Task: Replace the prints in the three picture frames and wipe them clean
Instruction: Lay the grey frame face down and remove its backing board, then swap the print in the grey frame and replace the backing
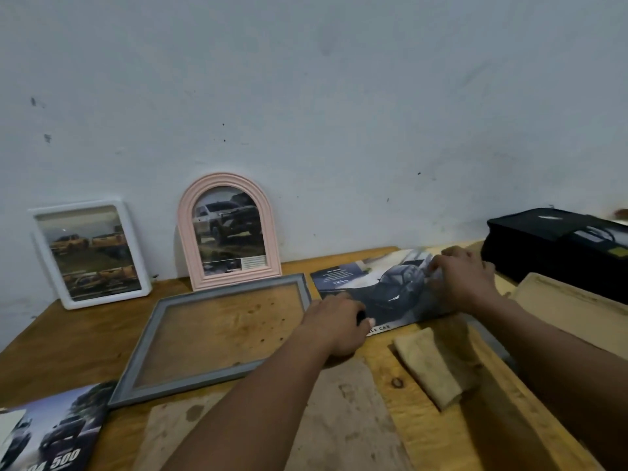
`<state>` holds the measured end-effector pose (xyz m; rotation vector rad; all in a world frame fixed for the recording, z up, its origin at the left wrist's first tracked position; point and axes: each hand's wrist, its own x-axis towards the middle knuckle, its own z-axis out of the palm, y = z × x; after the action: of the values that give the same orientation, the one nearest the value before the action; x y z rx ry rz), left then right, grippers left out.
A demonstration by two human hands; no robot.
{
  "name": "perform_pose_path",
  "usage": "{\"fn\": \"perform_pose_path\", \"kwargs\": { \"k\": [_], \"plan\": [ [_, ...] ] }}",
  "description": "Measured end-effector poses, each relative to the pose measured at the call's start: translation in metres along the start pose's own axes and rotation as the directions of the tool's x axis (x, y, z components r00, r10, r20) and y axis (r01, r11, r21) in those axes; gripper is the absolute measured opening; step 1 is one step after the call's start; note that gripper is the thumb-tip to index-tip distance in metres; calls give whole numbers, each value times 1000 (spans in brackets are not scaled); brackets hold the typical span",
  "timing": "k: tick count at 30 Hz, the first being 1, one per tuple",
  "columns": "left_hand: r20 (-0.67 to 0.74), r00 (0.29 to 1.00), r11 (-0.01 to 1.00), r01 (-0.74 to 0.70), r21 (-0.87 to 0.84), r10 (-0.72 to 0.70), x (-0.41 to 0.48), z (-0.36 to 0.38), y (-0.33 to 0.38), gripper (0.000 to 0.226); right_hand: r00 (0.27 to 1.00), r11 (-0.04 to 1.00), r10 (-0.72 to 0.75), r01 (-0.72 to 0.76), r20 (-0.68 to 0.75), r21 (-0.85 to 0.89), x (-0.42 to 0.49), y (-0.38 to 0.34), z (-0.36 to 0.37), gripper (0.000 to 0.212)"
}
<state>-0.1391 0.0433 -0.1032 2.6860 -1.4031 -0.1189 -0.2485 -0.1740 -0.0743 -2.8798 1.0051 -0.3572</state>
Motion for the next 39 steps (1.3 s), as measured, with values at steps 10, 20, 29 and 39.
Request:
{"fn": "perform_pose_path", "kwargs": {
  "k": [10, 20, 29, 39],
  "plan": [
    [-60, 997, 985, 65, 160, -56, 3, -3, -1, 40, 972, 978, -136, 101, 192, 181, -30, -31, 26, 20],
    [-135, 987, 990, 106, 92, -93, -15, -14, -2, 42, 972, 981, -157, 133, 177, 138, -36, -41, 14, 27],
    [-289, 925, 957, 280, 78, -247, -107, -73, -86, 46, 896, 883, -413, 351, 161, 313, -44, -172, -22, 29],
    [-312, 683, 746, 646, -164, -660, -311, -59, -229, 46, 618, 643, -762, 684, 195, 344, -173, -396, 5, 49]
  ]
}}
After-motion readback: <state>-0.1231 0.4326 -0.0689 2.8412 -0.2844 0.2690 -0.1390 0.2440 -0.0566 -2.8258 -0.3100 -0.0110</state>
